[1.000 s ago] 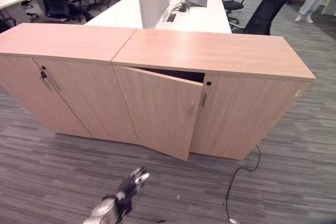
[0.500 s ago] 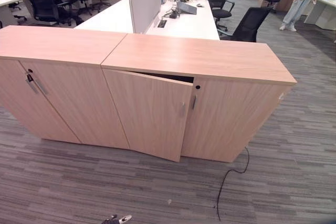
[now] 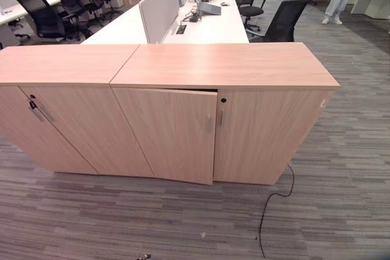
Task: Put the empty folder in the office cabinet
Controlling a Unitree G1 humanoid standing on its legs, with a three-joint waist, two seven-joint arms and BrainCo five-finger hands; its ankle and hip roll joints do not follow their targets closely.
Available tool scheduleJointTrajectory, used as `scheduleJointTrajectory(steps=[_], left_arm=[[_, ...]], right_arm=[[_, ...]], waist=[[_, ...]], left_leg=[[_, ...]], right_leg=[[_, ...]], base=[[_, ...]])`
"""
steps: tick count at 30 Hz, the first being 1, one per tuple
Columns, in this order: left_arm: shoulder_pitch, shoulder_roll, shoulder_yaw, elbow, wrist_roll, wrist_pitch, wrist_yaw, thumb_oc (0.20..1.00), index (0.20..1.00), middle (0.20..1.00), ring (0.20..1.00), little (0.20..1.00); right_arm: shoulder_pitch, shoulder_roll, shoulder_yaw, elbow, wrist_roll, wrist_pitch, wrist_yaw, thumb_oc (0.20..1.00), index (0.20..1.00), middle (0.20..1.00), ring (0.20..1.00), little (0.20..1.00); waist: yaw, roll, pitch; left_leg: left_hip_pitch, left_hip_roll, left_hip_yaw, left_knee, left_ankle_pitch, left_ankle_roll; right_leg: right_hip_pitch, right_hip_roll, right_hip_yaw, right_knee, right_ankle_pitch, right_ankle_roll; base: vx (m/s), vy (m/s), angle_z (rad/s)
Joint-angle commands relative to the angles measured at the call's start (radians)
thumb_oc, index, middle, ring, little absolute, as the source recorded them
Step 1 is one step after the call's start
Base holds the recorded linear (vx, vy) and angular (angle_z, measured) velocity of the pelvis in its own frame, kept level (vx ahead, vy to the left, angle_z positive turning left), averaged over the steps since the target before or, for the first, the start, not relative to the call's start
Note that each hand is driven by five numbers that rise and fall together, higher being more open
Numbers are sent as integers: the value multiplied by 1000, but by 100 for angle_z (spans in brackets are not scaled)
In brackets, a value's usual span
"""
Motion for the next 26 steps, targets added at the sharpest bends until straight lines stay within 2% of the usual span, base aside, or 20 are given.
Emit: scheduleJointTrajectory(steps=[1, 14, 26], left_arm=[[-84, -36, -37, 14, 86, -35, -19, 1000, 1000, 1000, 1000, 1000], [-89, -35, 4, 57, 104, -22, 19, 1000, 1000, 1000, 1000, 1000], [-87, -45, 22, 104, 131, -5, 36, 1000, 1000, 1000, 1000, 1000]], right_arm=[[-98, -3, 43, 82, -74, 4, 8, 1000, 1000, 1000, 1000, 1000], [-97, -25, 19, 104, -107, 18, -8, 1000, 1000, 1000, 1000, 1000], [-95, -29, 15, 114, -123, 25, -17, 1000, 1000, 1000, 1000, 1000]], waist=[[-9, -8, 20], [-11, 12, 18], [-9, 17, 18]], left_leg=[[41, 41, -23, 3, -105, -53], [55, 44, -21, 3, -107, -58], [56, 44, -23, 3, -107, -59]], right_leg=[[-5, 28, -30, 5, -38, 9], [11, 34, -34, 5, -51, 4], [15, 32, -37, 5, -55, 2]], base=[[4, -5, -5], [-1, 1, -1], [0, 0, 0]])
